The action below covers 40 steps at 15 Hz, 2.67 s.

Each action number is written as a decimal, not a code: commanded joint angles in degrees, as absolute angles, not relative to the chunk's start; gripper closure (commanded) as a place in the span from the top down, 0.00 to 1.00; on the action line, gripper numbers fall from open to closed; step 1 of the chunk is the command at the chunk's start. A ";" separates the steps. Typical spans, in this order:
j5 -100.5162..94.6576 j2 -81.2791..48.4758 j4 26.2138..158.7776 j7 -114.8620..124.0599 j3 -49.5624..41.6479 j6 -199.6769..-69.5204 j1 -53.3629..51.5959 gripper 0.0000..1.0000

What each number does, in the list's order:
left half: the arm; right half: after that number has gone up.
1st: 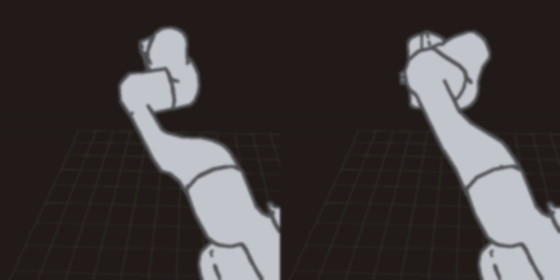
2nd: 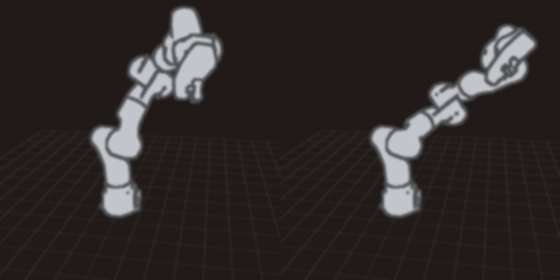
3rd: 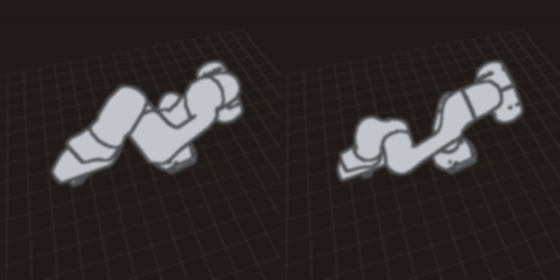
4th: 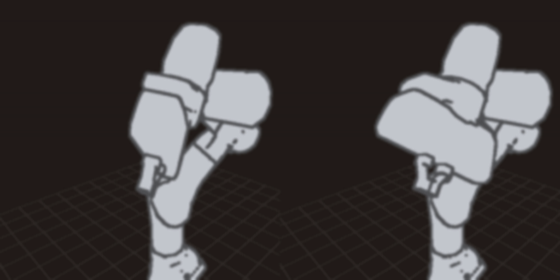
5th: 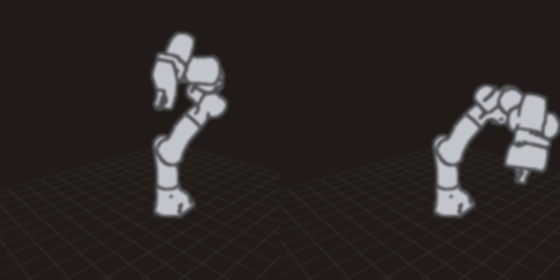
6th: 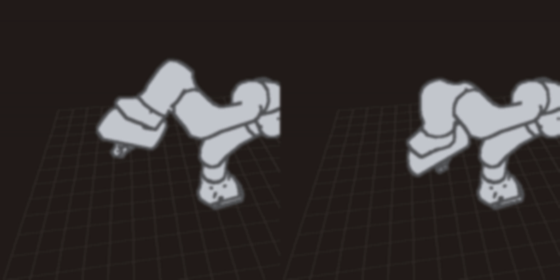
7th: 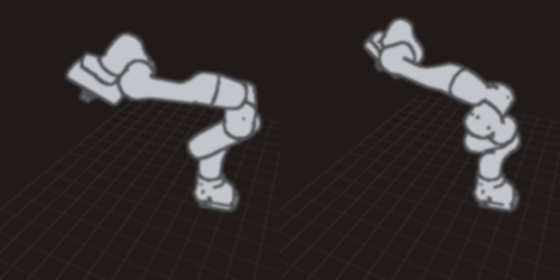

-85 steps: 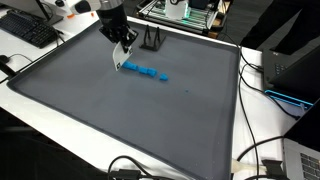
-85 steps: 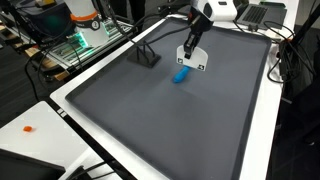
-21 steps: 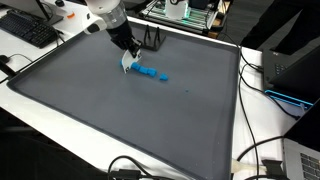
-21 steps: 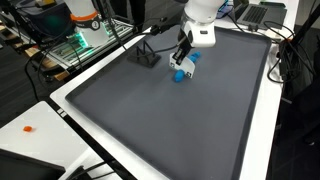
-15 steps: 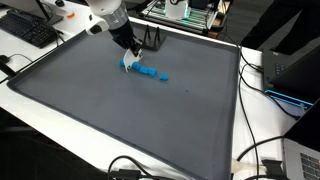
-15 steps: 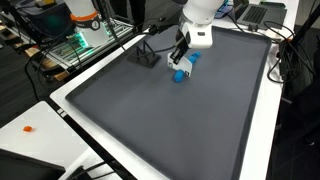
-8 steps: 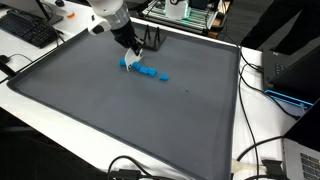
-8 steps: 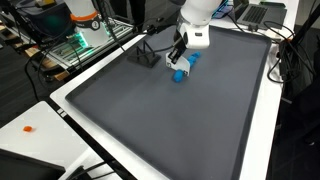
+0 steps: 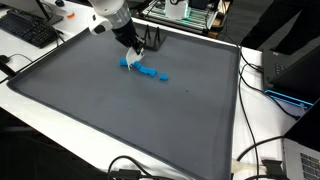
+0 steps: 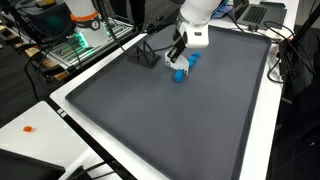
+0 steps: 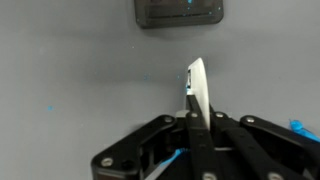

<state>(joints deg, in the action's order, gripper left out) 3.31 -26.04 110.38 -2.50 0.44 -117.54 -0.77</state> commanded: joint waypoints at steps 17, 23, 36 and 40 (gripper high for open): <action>12.43 -15.43 114.26 7.33 -0.26 -111.06 1.41 0.01; 18.15 -9.15 119.70 21.75 -1.43 -111.85 0.96 0.01; 31.51 -0.46 137.18 42.20 -2.68 -122.96 1.68 0.01; 33.08 0.26 141.46 42.97 -2.73 -128.20 1.84 0.01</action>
